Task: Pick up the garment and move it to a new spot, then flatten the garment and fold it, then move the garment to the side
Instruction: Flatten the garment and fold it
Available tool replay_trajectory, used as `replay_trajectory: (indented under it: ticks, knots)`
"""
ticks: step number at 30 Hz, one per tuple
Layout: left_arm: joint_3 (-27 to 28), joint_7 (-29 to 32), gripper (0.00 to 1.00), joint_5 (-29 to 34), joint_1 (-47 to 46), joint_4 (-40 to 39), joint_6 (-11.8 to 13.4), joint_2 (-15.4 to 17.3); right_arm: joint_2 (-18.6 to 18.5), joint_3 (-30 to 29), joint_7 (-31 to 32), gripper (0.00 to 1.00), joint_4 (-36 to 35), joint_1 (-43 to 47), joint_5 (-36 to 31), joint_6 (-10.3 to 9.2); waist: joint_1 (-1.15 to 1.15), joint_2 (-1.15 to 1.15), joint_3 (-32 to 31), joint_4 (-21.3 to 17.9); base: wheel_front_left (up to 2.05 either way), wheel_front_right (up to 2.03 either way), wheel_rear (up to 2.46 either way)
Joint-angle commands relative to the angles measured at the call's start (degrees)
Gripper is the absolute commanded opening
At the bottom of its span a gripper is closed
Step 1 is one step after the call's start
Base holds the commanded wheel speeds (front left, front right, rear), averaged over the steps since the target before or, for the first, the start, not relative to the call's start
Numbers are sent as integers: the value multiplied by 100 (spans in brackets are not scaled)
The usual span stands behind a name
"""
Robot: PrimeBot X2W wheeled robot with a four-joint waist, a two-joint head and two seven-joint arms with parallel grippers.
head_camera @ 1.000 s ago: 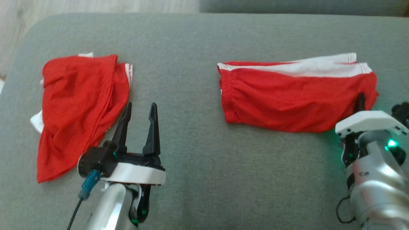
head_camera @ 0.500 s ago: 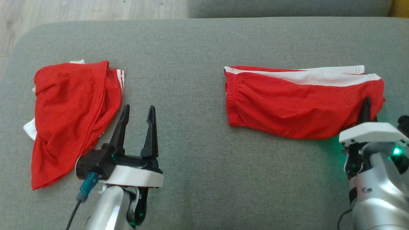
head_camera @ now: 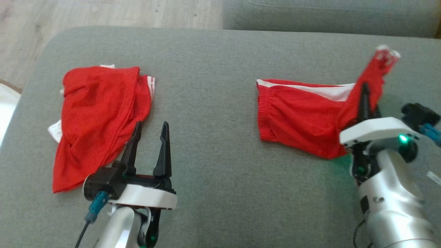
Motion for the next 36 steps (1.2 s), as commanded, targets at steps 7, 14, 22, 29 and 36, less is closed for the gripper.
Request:
replay_trajectory:
  ticks: [7, 14, 22, 29, 36]
  knots:
    - [113, -29, 100, 10, 3, -132, 41, 38, 51, 1282, -62, 0, -490, -46, 559, 39, 0, 0, -161, 327, 0, 0, 0]
    - [97, -29, 100, 7, 58, -128, 67, 38, 51, 1935, -62, 0, -543, 115, 810, 39, 0, 0, -195, 564, 0, 0, 0]
    - [131, -29, 100, 21, 50, -127, 57, 38, 51, 2406, -62, 0, -283, 107, 838, 39, 0, 0, -146, 700, 0, 0, 0]
    - [109, -29, 100, 0, 15, -112, 71, 38, 51, 3156, -20, 0, -64, 107, 948, 39, 0, 0, -118, 713, 0, 0, 0]
    - [126, -29, 100, -19, 12, -90, 96, 38, 51, 3970, 228, 100, 267, 73, 1006, 39, 0, 0, -144, 640, 0, 0, 0]
